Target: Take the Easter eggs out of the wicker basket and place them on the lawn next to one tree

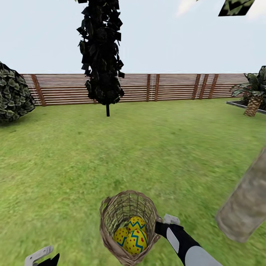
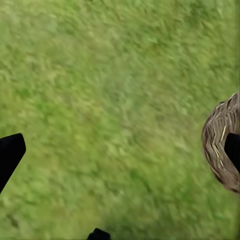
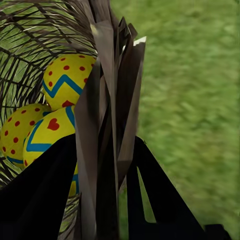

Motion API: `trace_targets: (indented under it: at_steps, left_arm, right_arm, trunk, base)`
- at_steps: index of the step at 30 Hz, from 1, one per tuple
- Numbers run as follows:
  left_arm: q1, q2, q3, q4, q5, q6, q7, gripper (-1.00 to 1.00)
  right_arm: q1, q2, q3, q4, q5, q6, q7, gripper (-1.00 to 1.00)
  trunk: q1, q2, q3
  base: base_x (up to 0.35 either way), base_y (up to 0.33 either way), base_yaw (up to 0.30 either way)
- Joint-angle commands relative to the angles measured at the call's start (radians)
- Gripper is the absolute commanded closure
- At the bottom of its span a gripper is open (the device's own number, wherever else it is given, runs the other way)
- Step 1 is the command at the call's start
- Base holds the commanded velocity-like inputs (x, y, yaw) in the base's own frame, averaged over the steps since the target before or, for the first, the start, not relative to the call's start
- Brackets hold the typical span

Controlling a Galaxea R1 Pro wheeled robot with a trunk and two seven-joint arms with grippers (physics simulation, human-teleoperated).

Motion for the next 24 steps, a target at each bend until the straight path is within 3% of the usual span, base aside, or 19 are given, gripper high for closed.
trace_targets:
  at_steps: [1,15,24]
  left_arm:
    - [0.0,0.0,-0.001,-0.002,0.01,0.005,0.005,-1.0]
    - [0.002,0.003,-0.001,-0.003,0.013,0.006,0.003,-1.0]
    - [0.002,0.005,-0.001,-0.006,0.013,0.006,-0.001,-1.0]
  right_arm:
    - [-0.001,0.001,-0.005,-0.003,-0.005,0.006,-0.001,1.0]
    - [-0.001,0.005,-0.005,-0.003,-0.006,0.006,-0.001,1.0]
    - [-0.001,0.007,-0.005,-0.002,-0.006,0.006,-0.001,1.0]
  trunk:
    - [0.001,-0.001,-0.001]
    - [0.001,-0.001,-0.001]
    - [0.001,-0.001,0.002]
  base:
    - [0.34,0.0,-0.02]
    - [0.318,0.12,-0.077]
    - [0.296,0.201,-0.254]
